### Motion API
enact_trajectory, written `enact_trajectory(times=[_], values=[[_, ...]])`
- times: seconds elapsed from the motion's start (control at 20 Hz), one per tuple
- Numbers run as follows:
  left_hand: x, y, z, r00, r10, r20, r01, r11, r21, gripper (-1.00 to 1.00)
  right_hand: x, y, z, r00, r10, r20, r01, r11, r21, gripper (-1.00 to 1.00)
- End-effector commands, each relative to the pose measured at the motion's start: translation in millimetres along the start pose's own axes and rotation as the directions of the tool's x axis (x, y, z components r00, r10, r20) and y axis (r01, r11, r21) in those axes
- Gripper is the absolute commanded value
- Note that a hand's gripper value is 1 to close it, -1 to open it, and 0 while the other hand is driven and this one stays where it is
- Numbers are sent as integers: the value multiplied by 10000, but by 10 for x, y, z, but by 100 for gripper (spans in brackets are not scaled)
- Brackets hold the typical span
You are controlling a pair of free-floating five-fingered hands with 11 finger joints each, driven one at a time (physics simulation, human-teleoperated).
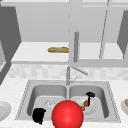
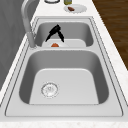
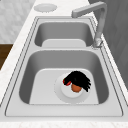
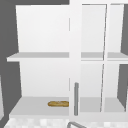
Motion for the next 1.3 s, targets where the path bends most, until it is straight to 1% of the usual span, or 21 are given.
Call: enact_trajectory(times=[0.0,0.1,0.2,0.45,0.5,0.55,0.6,0.65,0.7,0.85,0.9,1.0,1.1,1.25], values=[[0,0,0,10000,0,0,0,10000,0,0,-33,5,69,9991,269,317,-260,9992,-290,-100],[0,0,0,10000,0,0,0,10000,0,0,-52,-27,98,9995,90,304,-77,9991,-429,-100],[0,0,0,10000,0,0,0,10000,0,0,-94,-9,162,9998,-9,210,16,9995,-330,-100],[0,0,0,10000,0,0,0,10000,0,0,-102,24,229,9996,33,293,-23,9995,-319,-100],[0,0,0,10000,0,0,0,10000,0,0,-92,26,229,9999,-128,75,131,9992,-388,-100],[0,0,0,10000,0,0,0,10000,0,0,-147,24,248,9988,-441,-189,432,9978,-495,-100],[0,0,0,10000,0,0,0,10000,0,0,-105,6,205,9987,-507,-66,505,9985,-204,-100],[0,0,0,10000,0,0,0,10000,0,0,-115,13,218,9996,-275,-27,273,9988,-394,-100],[0,0,0,10000,0,0,0,10000,0,0,-99,18,212,9999,-84,87,87,9994,-339,-100],[0,0,0,10000,0,0,0,10000,0,0,-113,23,219,9999,-41,106,45,9995,-320,-100],[0,0,0,10000,0,0,0,10000,0,0,-104,31,215,10000,-29,95,31,9998,-213,-100],[0,0,0,10000,0,0,0,10000,0,0,-112,21,232,9999,17,170,-9,9989,-469,-100],[0,0,0,10000,0,0,0,10000,0,0,-105,32,236,9998,15,193,-7,9993,-385,-100],[0,0,0,10000,0,0,0,10000,0,0,-81,-5,272,9997,34,243,-22,9987,-510,-100]])
